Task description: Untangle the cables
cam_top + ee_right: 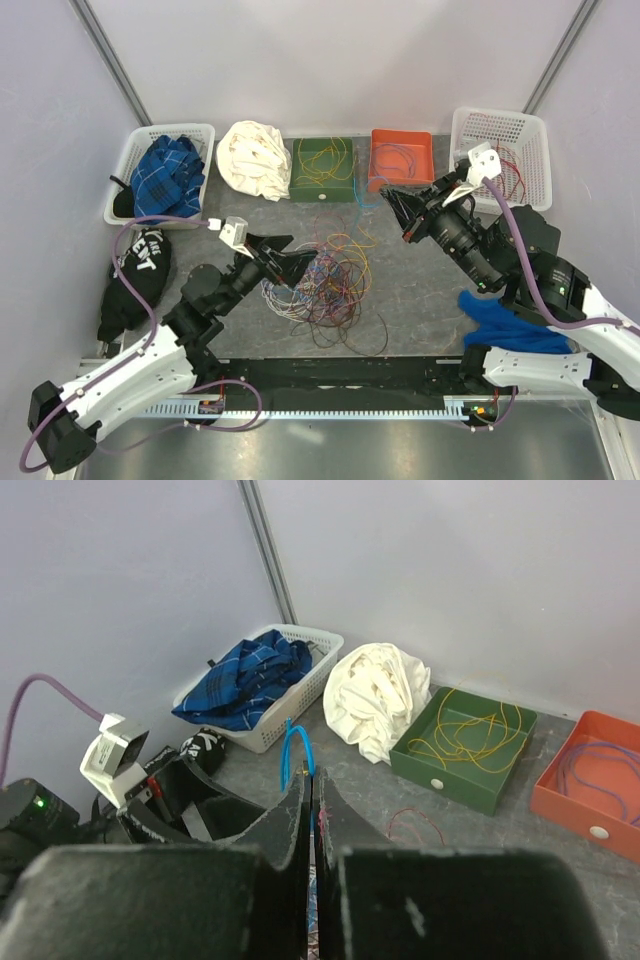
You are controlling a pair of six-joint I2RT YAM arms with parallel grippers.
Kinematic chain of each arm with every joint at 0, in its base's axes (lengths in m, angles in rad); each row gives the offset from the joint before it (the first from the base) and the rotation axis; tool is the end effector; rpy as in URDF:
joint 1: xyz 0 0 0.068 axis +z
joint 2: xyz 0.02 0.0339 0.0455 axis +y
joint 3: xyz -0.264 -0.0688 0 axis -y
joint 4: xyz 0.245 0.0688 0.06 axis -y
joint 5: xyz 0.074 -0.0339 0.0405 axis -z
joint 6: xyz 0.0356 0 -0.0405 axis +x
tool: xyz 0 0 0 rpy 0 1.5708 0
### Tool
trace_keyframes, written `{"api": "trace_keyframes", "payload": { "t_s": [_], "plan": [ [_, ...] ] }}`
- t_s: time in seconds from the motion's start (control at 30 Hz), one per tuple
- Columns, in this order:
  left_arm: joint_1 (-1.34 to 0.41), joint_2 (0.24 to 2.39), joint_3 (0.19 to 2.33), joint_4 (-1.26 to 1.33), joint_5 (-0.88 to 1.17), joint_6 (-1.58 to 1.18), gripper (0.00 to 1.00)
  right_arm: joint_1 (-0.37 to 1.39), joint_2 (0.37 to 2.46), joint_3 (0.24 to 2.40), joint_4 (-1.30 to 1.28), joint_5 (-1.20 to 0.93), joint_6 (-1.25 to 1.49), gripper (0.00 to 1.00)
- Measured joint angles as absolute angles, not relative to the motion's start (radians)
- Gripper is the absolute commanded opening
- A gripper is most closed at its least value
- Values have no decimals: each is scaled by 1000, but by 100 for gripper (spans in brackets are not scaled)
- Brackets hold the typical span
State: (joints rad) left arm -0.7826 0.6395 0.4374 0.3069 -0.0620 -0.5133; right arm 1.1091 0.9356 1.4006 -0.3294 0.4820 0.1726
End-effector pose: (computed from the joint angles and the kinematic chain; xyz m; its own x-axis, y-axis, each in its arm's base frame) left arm 0.1215 -0.1177 0.2921 -0.2595 -0.4331 -0.8632 0.6114 0.6181 -0.4940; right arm 0.0861 0.1359 0.5038 -0.0418 0.2576 -0.9653 -0.5903 0.7732 0.2319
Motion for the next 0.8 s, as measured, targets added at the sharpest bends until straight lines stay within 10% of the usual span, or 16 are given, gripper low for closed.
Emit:
{"api": "trace_keyframes", "payload": {
  "t_s": [0.8],
  "plan": [
    [-878,1077,544,818,238,-315,81,1109,977,1494,-440,442,258,0]
  ]
}}
